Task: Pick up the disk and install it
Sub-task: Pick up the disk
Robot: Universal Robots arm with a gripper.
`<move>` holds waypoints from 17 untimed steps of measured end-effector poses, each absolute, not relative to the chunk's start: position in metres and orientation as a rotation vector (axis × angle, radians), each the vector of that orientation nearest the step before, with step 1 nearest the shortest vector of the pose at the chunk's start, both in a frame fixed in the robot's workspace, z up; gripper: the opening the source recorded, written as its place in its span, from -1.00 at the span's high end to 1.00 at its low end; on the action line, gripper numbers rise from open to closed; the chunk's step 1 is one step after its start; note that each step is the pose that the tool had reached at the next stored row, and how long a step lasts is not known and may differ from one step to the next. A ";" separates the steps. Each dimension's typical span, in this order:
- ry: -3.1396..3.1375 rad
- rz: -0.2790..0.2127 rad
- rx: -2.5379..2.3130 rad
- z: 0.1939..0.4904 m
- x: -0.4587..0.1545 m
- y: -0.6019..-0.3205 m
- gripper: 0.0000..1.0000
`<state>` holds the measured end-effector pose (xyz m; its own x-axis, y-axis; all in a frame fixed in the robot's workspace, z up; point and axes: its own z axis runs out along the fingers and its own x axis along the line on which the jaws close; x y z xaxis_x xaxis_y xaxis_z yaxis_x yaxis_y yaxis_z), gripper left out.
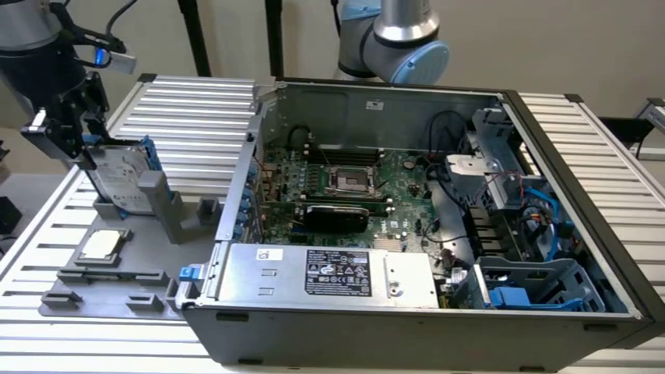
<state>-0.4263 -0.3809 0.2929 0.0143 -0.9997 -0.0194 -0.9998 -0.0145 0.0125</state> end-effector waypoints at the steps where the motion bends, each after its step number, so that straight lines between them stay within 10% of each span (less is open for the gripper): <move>1: 2.202 0.035 -2.234 0.292 -0.426 -0.381 -0.19; 17: 2.202 0.035 -2.234 0.289 -0.427 -0.382 0.29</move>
<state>-0.4265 -0.3818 0.2888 0.0142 -0.9997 -0.0193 -0.9998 -0.0145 0.0126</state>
